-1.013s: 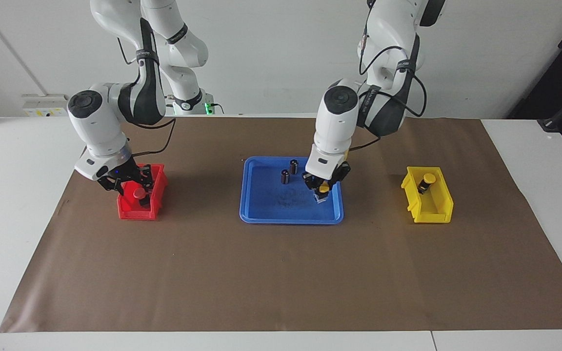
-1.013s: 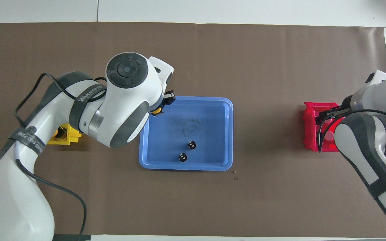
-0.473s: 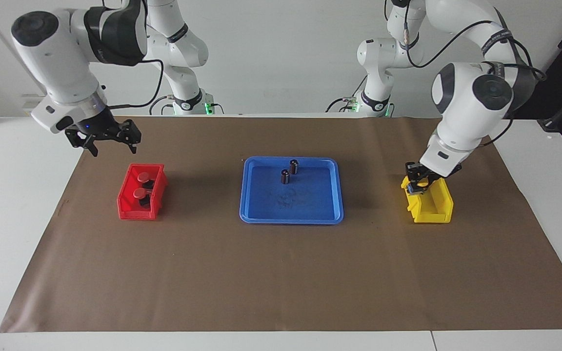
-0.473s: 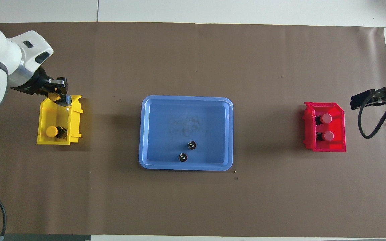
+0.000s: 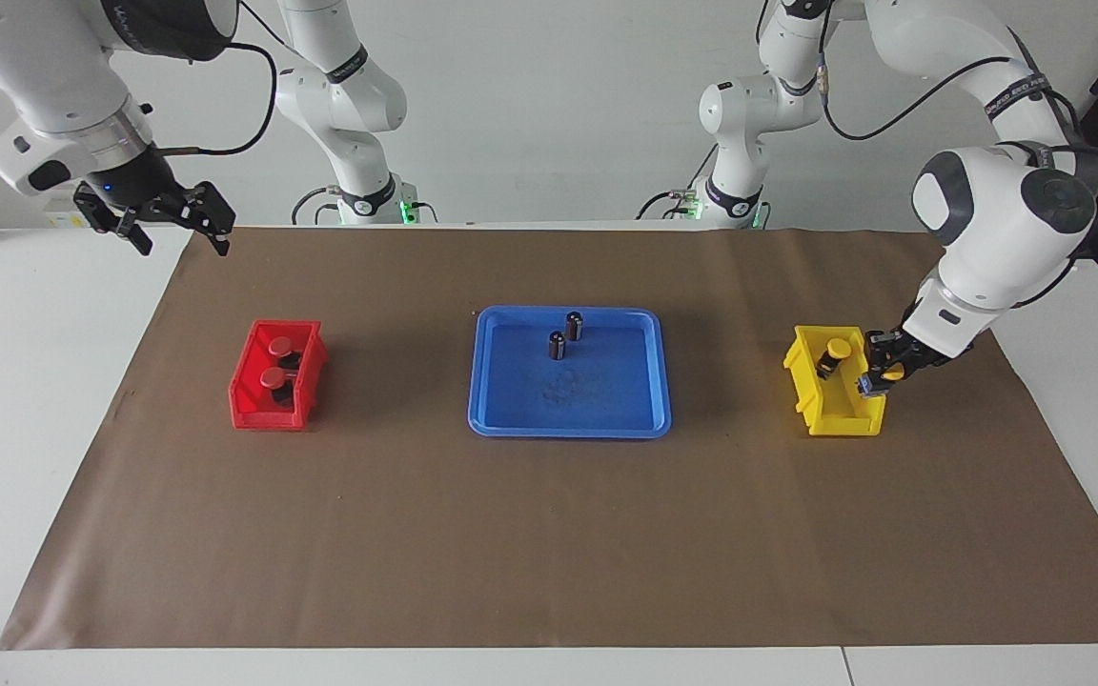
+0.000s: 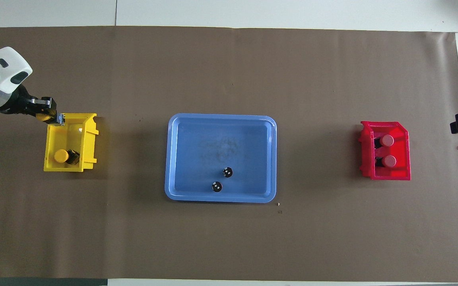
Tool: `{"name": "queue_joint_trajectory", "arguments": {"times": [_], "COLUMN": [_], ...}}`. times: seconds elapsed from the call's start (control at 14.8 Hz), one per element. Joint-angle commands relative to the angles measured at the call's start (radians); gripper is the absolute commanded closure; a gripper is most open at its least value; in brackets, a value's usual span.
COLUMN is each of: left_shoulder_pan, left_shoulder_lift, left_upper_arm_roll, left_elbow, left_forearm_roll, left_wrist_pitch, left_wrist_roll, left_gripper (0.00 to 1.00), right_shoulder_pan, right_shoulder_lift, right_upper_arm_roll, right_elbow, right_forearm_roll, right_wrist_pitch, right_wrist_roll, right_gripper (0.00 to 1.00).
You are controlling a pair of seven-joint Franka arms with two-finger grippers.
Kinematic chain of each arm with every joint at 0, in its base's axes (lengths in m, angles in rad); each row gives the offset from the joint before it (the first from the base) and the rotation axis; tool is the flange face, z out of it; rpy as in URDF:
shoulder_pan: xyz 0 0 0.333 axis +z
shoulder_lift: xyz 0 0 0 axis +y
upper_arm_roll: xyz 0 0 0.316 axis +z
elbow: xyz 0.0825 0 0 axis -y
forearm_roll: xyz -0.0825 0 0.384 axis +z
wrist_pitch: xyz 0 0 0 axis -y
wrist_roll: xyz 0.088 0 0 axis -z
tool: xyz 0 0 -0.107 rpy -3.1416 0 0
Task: Sort red and yellow buttons by color
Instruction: 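Release the yellow button into the yellow bin and hold the left gripper above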
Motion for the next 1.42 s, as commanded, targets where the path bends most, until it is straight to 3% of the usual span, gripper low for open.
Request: {"name": "queue_joint_trajectory", "arguments": {"times": [0.0,0.34,0.61,0.68,0.74,0.81,0.88,1.15,1.35], "left_shoulder_pan": [0.013,0.010,0.000,0.000,0.000,0.000,0.000,0.001,0.006], "left_shoulder_lift": [-0.056,-0.037,-0.010,-0.011,-0.011,-0.011,-0.011,-0.011,-0.016], "left_upper_arm_roll": [-0.008,-0.008,-0.008,-0.008,-0.008,-0.008,-0.008,-0.008,-0.008], "left_elbow": [-0.119,-0.205,-0.211,-0.221,-0.221,-0.221,-0.219,-0.199,-0.100], "left_forearm_roll": [-0.013,-0.013,-0.013,-0.013,-0.013,-0.013,-0.013,-0.013,-0.013], "left_wrist_pitch": [0.093,0.239,0.262,0.265,0.265,0.264,0.262,0.245,0.116], "left_wrist_roll": [0.013,0.012,0.010,0.012,0.013,0.013,0.012,0.012,0.013], "left_gripper": [0.99,0.99,0.98,0.91,0.75,0.46,0.40,0.34,0.26], "right_shoulder_pan": [0.039,0.042,0.054,0.054,0.054,0.054,0.054,0.053,0.056], "right_shoulder_lift": [-0.017,-0.007,-0.008,-0.008,-0.008,-0.007,-0.007,-0.007,-0.007], "right_upper_arm_roll": [-0.058,-0.062,-0.060,-0.060,-0.059,-0.060,-0.060,-0.059,-0.059], "right_elbow": [-0.002,-0.002,-0.005,-0.005,-0.005,-0.002,-0.002,-0.002,-0.002], "right_forearm_roll": [0.011,0.014,0.013,0.013,0.013,0.013,0.013,0.014,0.011], "right_wrist_pitch": [0.004,0.007,0.004,0.004,0.004,0.007,0.012,0.009,0.009], "right_wrist_roll": [0.010,-0.008,-0.010,-0.008,-0.009,-0.011,-0.010,-0.013,-0.014], "right_gripper": [0.00,0.00,0.00,0.00,0.00,0.00,0.00,0.00,0.00]}}
